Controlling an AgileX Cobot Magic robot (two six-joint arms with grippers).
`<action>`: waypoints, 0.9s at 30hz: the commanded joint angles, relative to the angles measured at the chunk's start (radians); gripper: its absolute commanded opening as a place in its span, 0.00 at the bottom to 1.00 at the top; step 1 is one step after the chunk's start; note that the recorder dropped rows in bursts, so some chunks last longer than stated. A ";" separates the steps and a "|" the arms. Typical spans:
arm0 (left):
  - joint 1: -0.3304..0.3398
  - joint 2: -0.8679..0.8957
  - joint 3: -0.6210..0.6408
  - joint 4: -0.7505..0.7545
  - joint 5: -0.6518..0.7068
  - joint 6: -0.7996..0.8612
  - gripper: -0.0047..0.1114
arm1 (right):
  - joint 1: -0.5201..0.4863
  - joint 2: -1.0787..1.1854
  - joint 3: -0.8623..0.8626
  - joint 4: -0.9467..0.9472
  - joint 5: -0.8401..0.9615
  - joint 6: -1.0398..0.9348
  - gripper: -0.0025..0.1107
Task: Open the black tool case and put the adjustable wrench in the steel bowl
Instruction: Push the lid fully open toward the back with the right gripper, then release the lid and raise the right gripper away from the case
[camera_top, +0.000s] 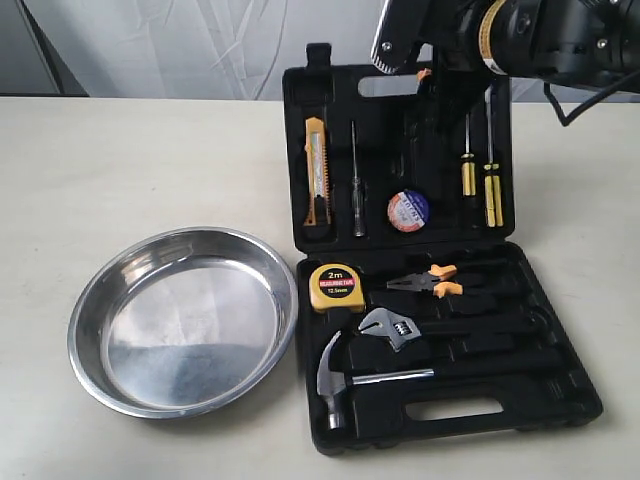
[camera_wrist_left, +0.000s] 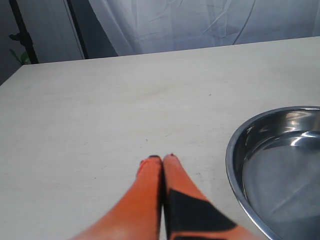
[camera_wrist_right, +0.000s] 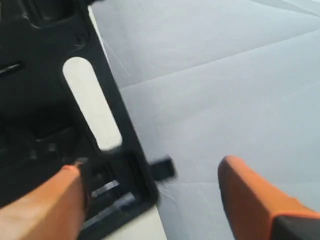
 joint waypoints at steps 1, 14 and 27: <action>0.004 -0.003 -0.003 0.004 -0.013 -0.002 0.04 | -0.004 0.000 -0.007 0.030 0.041 0.009 0.63; 0.004 -0.003 -0.003 0.004 -0.013 -0.002 0.04 | 0.019 0.000 -0.007 0.681 0.392 -0.068 0.45; 0.004 -0.003 -0.003 0.004 -0.013 -0.002 0.04 | 0.067 0.002 -0.007 1.092 0.778 -0.207 0.01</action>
